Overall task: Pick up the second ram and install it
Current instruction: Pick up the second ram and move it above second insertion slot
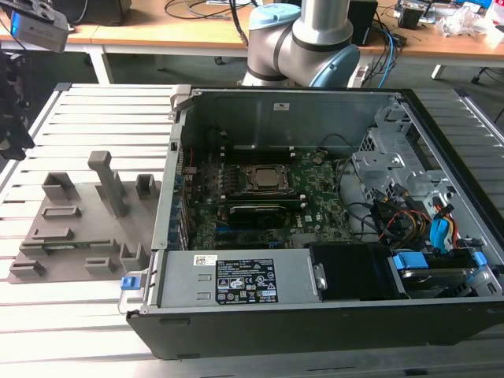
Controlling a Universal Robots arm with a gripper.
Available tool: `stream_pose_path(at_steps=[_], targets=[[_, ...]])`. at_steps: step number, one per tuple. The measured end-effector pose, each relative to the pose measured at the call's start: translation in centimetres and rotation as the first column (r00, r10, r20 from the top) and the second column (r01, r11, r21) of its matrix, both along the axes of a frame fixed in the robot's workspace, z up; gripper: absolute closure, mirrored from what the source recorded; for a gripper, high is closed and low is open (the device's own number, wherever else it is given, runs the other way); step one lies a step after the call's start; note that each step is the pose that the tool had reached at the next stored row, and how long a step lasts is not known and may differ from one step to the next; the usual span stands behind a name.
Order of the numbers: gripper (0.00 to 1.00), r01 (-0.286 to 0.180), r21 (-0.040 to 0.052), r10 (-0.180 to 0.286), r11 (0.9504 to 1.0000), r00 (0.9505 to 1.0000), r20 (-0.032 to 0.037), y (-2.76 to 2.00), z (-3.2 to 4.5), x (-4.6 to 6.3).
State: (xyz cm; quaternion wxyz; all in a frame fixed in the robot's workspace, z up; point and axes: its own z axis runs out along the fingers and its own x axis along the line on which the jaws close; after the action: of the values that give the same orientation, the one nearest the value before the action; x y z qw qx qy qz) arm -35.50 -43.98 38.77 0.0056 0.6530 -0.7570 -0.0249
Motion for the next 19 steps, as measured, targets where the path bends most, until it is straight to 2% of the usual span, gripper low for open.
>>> stream_pose_path(at_steps=[1,2,3,9,19], targets=[[0.70,0.000,0.0000,0.000,1.0000,1.0000,-0.0001,0.00,0.00,0.00],[0.70,0.000,0.0000,0.000,1.0000,1.0000,0.0000,0.00,0.00,0.00],[0.58,0.000,0.0000,0.000,1.0000,1.0000,0.0000,0.00,0.00,0.00],[0.58,0.000,0.0001,0.000,1.0000,1.0000,0.0000,0.00,-0.15,0.00],[0.58,0.000,0.0001,0.000,1.0000,1.0000,0.0000,0.00,-0.98,0.00]])
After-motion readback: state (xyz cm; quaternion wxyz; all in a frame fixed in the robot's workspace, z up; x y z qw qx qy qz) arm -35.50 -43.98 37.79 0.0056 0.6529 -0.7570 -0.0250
